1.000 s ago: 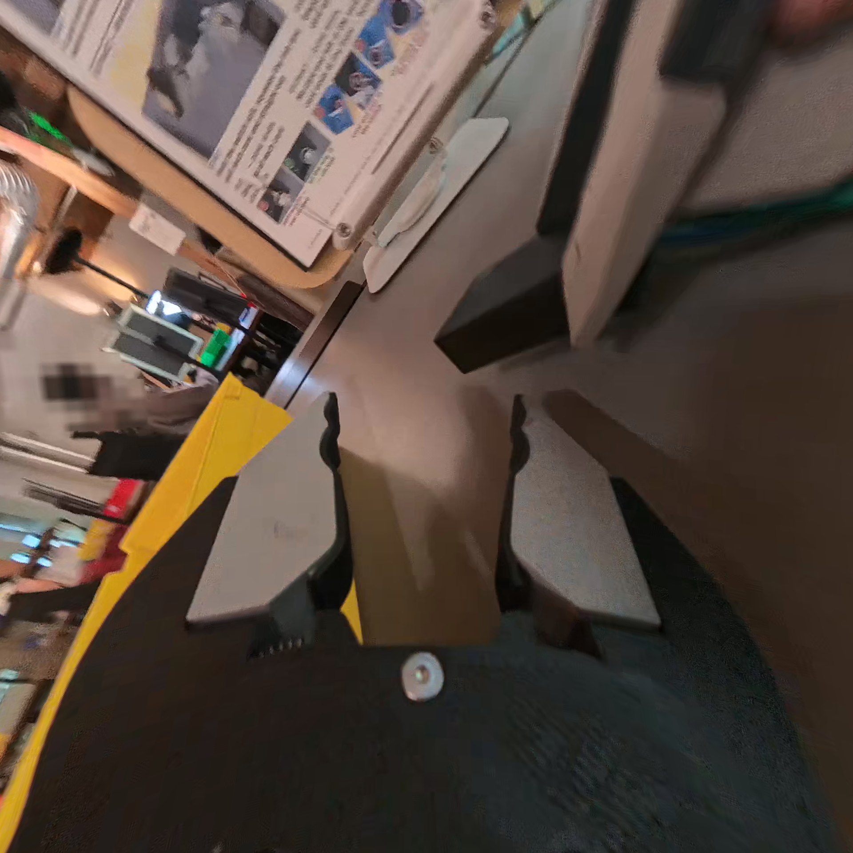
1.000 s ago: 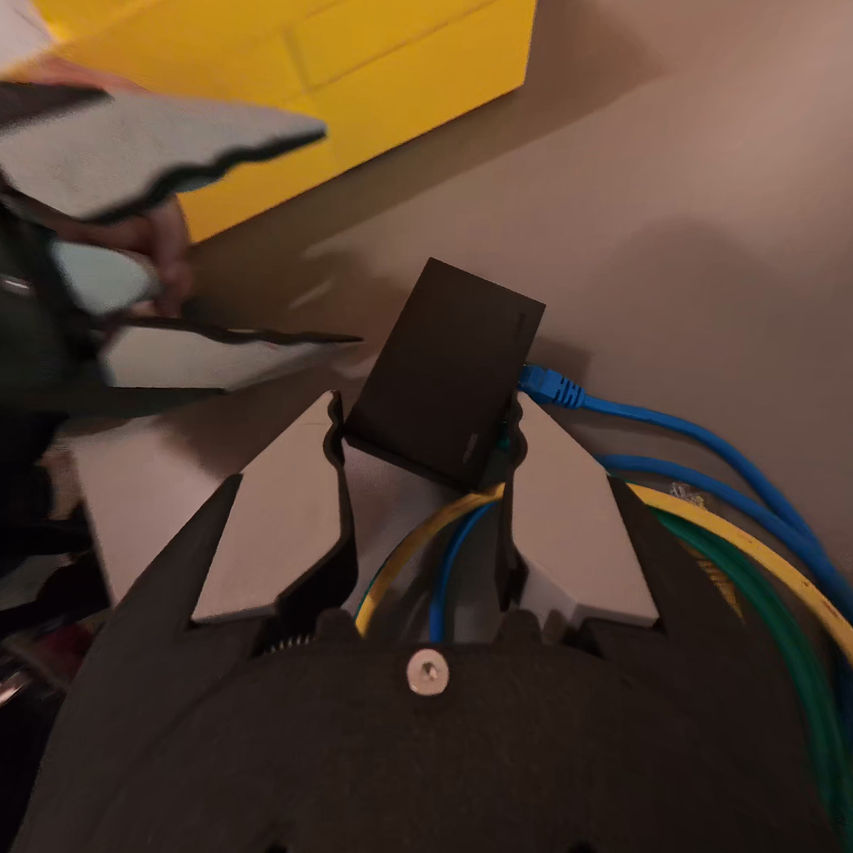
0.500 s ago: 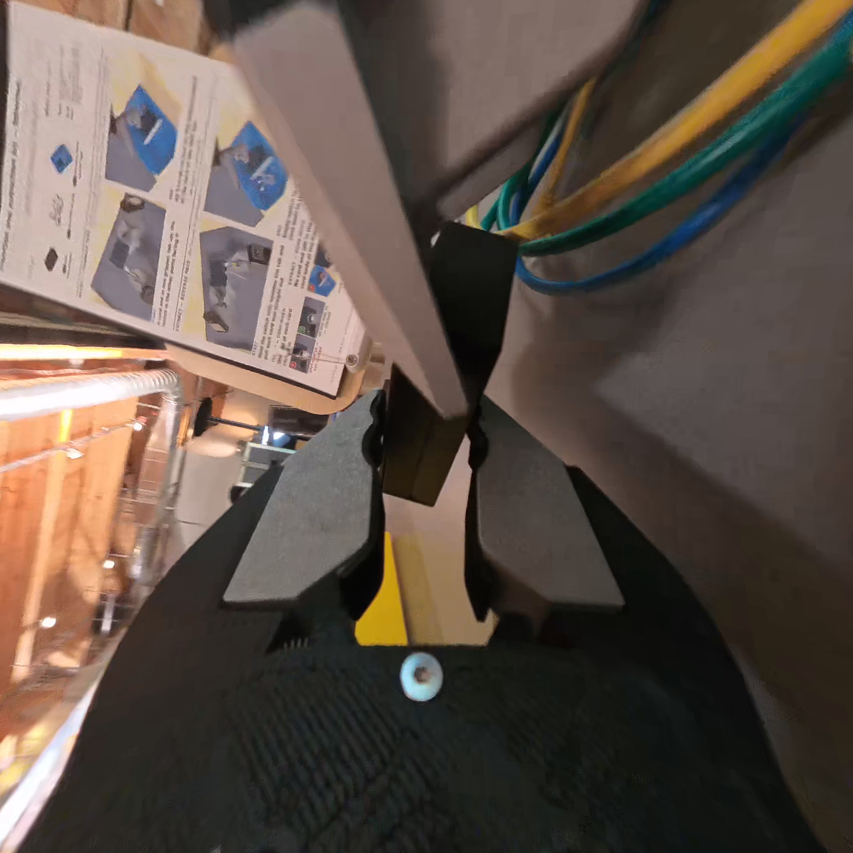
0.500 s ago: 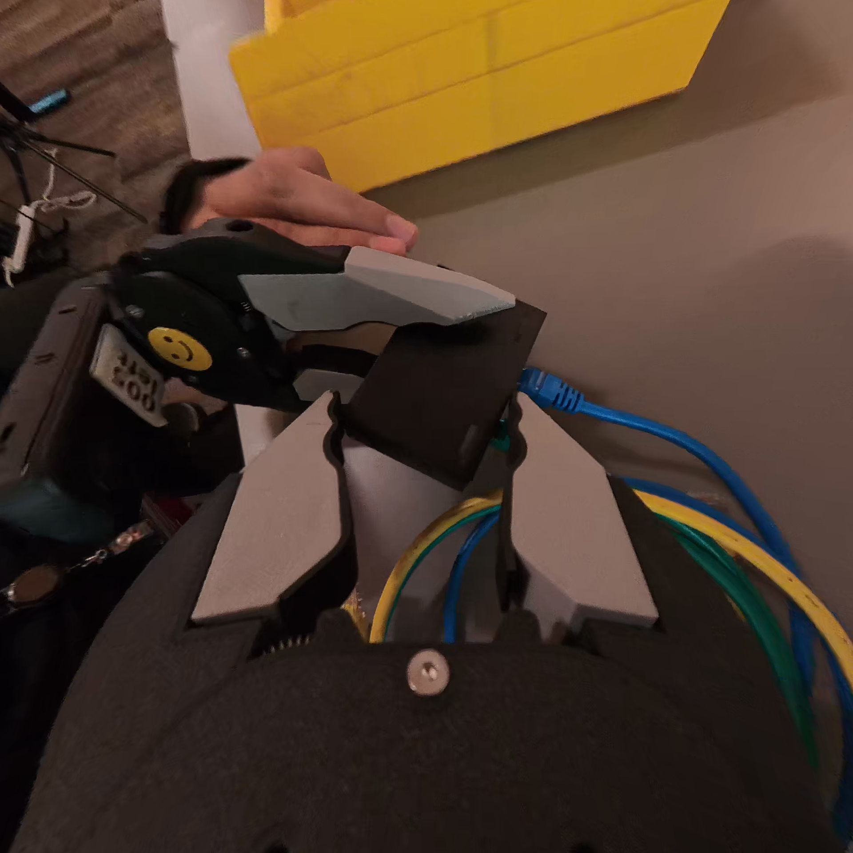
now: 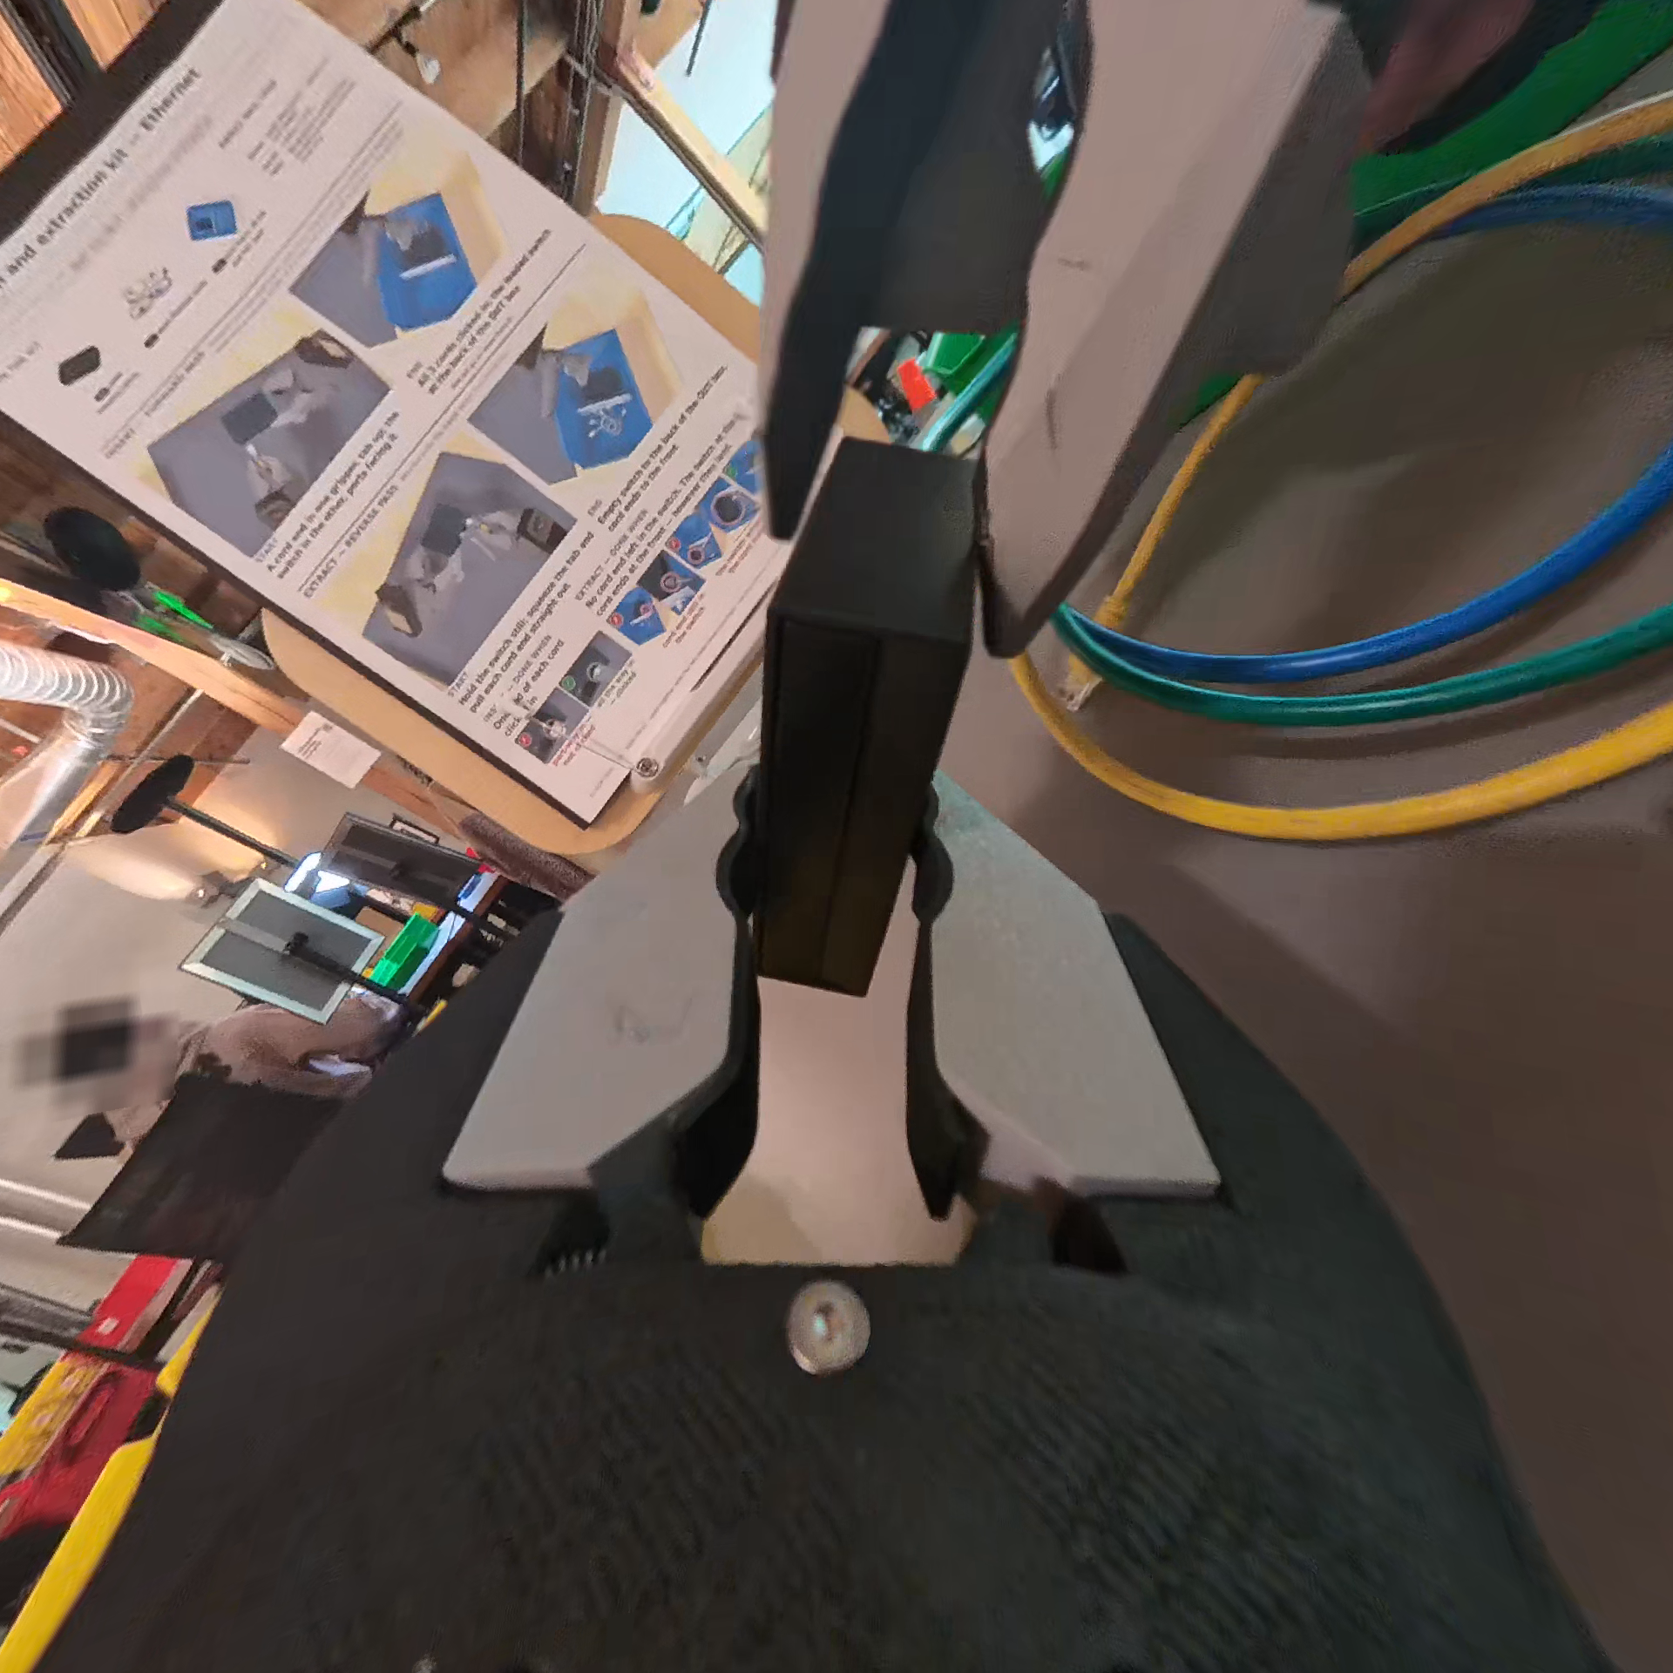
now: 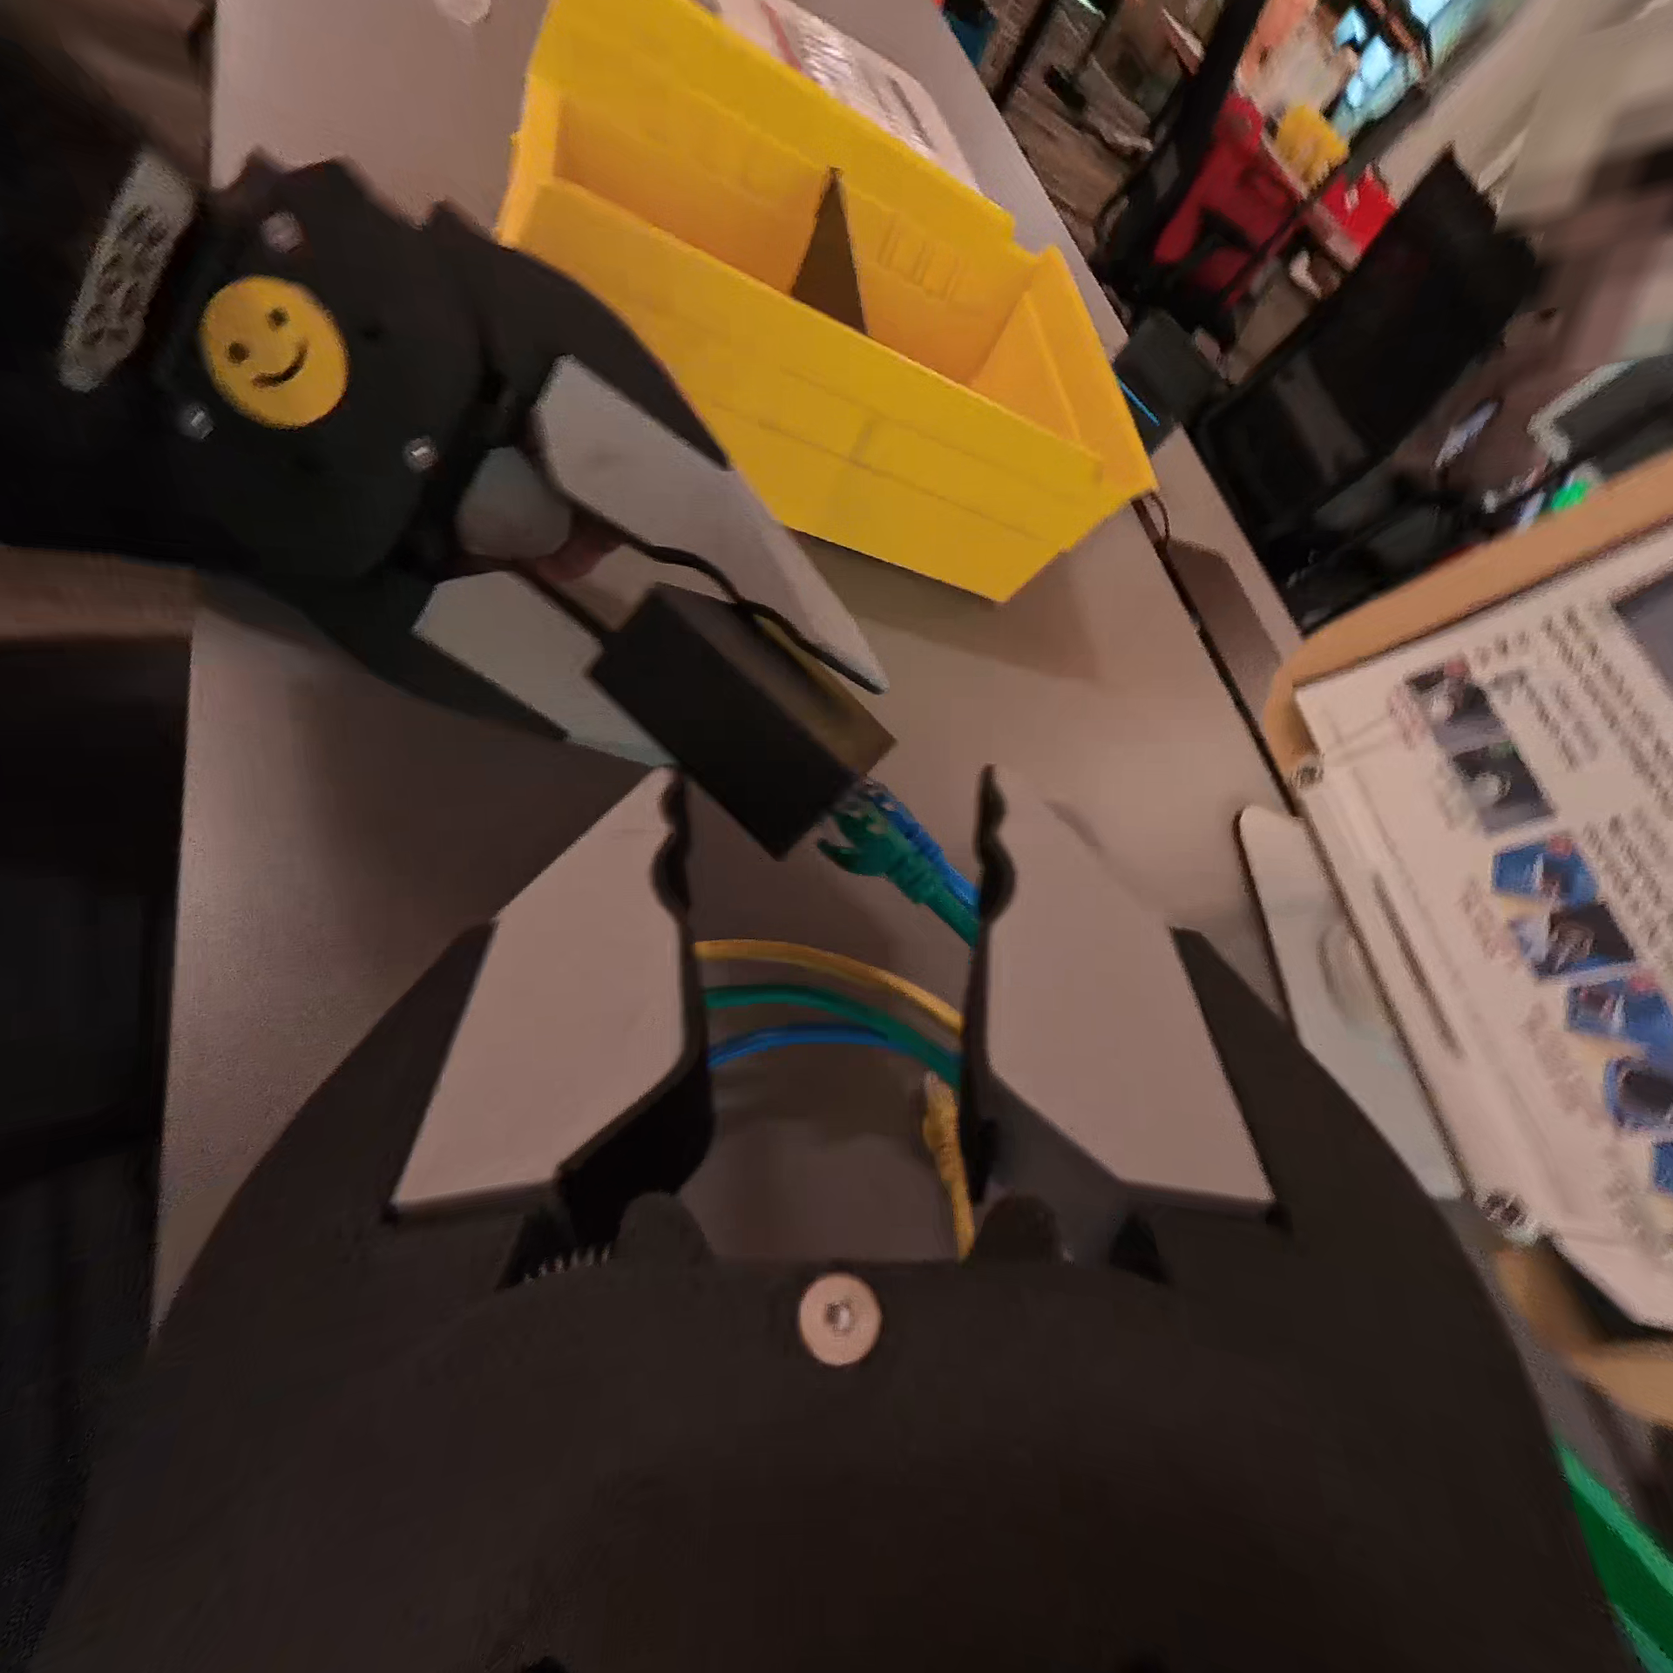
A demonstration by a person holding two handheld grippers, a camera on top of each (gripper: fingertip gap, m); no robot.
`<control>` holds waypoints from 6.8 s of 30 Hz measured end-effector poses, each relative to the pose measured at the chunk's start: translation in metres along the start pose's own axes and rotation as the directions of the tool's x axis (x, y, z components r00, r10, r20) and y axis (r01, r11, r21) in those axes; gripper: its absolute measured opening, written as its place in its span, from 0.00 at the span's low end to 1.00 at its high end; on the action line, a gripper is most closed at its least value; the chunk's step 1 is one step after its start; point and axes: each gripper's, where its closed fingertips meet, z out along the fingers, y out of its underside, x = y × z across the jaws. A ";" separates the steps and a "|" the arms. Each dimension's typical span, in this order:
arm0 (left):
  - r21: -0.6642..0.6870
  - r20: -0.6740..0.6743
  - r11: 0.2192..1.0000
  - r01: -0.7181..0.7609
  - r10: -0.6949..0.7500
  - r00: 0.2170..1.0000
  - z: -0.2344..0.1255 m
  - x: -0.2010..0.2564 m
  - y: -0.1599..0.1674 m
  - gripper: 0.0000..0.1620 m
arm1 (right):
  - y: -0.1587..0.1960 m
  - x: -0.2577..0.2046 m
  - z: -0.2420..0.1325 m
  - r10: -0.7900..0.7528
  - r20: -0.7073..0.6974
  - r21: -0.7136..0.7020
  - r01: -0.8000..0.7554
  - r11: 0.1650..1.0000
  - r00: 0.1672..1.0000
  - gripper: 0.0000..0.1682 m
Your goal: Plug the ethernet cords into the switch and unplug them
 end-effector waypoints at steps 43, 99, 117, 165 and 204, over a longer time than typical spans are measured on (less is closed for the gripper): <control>-0.033 0.308 0.999 0.029 -0.018 0.951 -0.011 -0.055 0.005 0.17 | 0.021 -0.048 -0.040 0.192 0.272 -0.231 -0.129 0.964 0.943 0.19; 0.356 0.022 0.934 -0.026 0.019 1.000 -0.034 -0.009 -0.076 0.16 | 0.019 -0.011 0.005 0.056 0.025 0.006 -0.056 0.998 0.998 0.38; 0.378 -0.098 0.919 0.114 -0.083 0.992 -0.037 -0.010 -0.087 0.16 | -0.014 -0.011 0.000 -0.112 -0.075 0.241 0.127 0.962 0.991 0.09; -0.113 0.248 0.961 -0.251 0.271 0.930 0.023 -0.077 -0.037 0.17 | 0.023 0.048 -0.044 -0.047 -0.239 -0.038 0.039 0.999 0.970 0.10; 0.265 0.501 0.912 -0.314 0.148 0.853 -0.024 -0.107 -0.124 0.17 | -0.134 -0.045 -0.159 0.280 0.808 0.256 -0.737 0.625 0.518 0.20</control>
